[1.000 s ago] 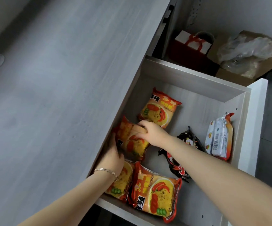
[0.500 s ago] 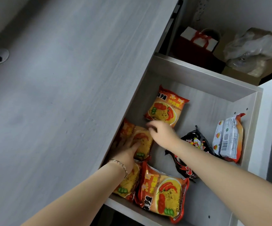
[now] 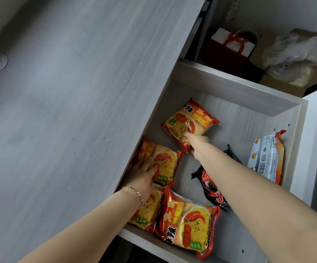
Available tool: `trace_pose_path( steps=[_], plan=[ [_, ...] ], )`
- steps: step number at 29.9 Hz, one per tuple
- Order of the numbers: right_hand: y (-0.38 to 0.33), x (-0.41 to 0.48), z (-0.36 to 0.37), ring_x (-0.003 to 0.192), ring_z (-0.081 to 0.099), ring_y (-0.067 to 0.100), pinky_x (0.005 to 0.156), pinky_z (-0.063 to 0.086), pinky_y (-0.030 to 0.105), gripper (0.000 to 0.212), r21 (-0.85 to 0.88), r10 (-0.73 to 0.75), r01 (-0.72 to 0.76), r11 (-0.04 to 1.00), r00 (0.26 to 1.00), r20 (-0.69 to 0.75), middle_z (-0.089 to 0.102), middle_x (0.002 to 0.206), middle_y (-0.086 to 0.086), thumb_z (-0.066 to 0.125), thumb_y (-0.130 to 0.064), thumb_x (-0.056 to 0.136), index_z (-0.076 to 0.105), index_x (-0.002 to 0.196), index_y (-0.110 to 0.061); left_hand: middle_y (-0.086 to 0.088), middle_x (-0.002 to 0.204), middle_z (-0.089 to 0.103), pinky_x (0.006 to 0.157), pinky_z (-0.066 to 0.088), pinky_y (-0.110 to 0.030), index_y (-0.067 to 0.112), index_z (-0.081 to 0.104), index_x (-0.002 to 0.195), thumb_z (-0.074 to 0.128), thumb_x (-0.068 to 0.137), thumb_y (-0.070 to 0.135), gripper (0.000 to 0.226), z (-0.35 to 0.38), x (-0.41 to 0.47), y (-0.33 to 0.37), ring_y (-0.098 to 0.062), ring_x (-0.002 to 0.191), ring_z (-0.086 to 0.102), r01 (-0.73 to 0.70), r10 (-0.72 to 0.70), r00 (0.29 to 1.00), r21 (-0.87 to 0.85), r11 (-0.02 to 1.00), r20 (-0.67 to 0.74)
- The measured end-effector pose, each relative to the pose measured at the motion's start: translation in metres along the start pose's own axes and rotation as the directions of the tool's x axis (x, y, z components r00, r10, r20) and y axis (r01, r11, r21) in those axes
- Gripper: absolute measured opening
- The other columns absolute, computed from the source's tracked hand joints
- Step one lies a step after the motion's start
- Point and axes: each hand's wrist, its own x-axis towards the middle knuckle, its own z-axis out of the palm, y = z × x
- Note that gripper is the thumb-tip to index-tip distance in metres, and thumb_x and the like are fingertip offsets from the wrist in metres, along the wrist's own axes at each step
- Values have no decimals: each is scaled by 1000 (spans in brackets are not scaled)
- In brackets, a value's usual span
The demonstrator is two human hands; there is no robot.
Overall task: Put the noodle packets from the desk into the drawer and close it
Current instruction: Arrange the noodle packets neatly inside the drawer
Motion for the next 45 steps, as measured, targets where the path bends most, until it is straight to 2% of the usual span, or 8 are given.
trace_pose_path(
  steps=[7,11,16,22,27,37,42,45],
  plan=[
    [-13,-7,-34,108,60,24,93,52,40,73,83,-279,269,960,949,144,57,121,8,76,-16,73,36,133,-11,4,161,7,116,23,-29,29,10,151,41,98,13,63,-8,-10,7,-16,144,22,52,-59,997,-166,985,-39],
    [-16,-31,-75,82,59,14,69,59,24,38,-18,-435,474,880,822,368,58,87,0,53,12,84,50,109,-15,-9,158,13,63,39,-15,18,-6,151,41,97,16,72,-22,-27,16,-8,79,56,42,-97,972,-246,968,-216],
    [-2,-45,-82,66,58,3,64,48,17,41,-285,-440,625,727,742,505,60,72,-4,49,17,79,65,85,-19,-8,158,7,100,42,-26,17,-7,150,45,93,15,78,-22,-40,16,-23,136,38,-49,-80,945,-380,924,-316],
    [16,-53,-26,94,56,18,61,41,-2,32,-347,-490,682,643,715,498,62,95,8,49,15,81,66,106,3,-7,160,-6,112,31,-26,17,-17,149,45,92,15,84,-23,-40,19,-23,146,20,8,-104,951,-313,950,-292],
    [30,-57,-8,129,40,28,109,35,35,45,-547,-425,712,441,702,571,46,135,15,40,1,90,51,132,-10,4,160,-9,111,34,-27,28,-2,151,47,93,18,76,-30,-23,23,-22,146,17,-91,26,963,-231,969,-268],
    [31,-43,-89,131,33,33,105,36,41,56,-781,-478,441,441,853,212,33,142,18,52,-15,88,32,141,-14,-6,155,18,81,53,-36,30,17,147,58,79,62,85,-47,32,55,-28,128,47,88,-87,996,-32,996,29],
    [48,-32,-114,139,20,39,113,24,43,128,-963,-229,196,184,961,152,21,148,27,69,-65,63,-9,149,-12,-8,118,54,61,46,-30,19,29,135,68,82,31,67,-41,42,55,-23,91,55,73,-71,997,-62,995,31],
    [56,-25,-117,141,19,37,116,21,42,143,-971,-224,173,165,965,134,19,150,26,73,-69,53,-20,146,-13,-7,130,48,77,52,-34,21,30,139,70,80,31,72,-38,44,50,-24,112,52,48,-45,998,-64,997,41]
  ],
)
